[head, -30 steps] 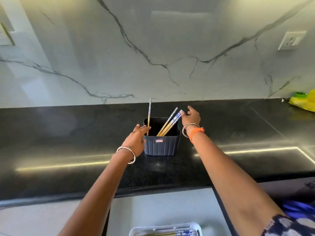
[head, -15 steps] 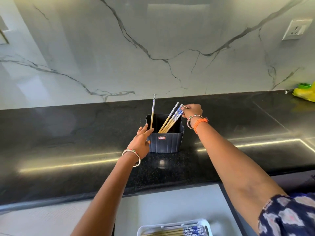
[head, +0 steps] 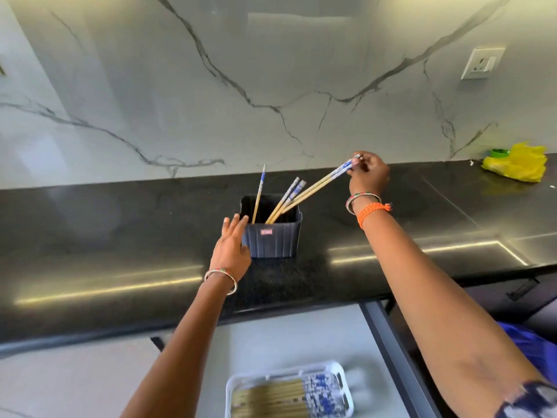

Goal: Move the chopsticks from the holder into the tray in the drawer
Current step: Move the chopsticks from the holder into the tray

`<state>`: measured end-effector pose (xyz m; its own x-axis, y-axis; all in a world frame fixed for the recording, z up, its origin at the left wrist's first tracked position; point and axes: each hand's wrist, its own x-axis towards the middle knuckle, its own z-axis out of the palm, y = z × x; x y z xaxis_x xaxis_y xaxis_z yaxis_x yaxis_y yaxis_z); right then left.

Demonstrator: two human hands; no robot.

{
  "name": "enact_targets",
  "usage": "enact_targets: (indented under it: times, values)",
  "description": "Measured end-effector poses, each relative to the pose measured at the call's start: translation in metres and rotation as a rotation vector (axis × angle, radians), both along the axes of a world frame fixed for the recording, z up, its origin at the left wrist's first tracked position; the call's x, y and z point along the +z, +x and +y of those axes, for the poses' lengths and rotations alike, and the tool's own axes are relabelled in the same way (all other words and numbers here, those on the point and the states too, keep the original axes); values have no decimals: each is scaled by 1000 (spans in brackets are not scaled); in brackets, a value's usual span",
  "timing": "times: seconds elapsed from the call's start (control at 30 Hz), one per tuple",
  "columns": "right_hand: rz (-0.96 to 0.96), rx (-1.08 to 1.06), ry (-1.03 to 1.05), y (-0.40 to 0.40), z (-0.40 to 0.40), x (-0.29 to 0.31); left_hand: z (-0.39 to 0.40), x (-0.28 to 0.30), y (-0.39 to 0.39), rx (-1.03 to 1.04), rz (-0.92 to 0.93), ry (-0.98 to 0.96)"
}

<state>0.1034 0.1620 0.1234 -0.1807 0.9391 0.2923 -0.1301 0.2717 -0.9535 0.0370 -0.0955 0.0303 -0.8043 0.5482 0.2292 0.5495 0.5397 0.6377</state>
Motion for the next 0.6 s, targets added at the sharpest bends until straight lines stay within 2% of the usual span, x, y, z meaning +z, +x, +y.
enact_targets:
  times: [0.13, 0.2, 0.3, 0.4, 0.5, 0.6]
  values:
    - [265, -94, 77, 68, -32, -12, -33, -51, 69, 290, -152, 344]
    - [315, -29, -27, 95, -49, -41, -54, -85, 107, 399, -246, 423]
    - [262, 93, -388, 127, -84, -109, -79, -121, 142, 510, -244, 356]
    - [214, 125, -705, 153, -115, -174, -97, -129, 152, 568, -303, 315]
    - [122, 252, -848, 175, -143, -223, -112, -143, 151, 572, -453, 222]
    - [-58, 306, -825, 188, -162, -249, -125, -160, 152, 549, -559, -23]
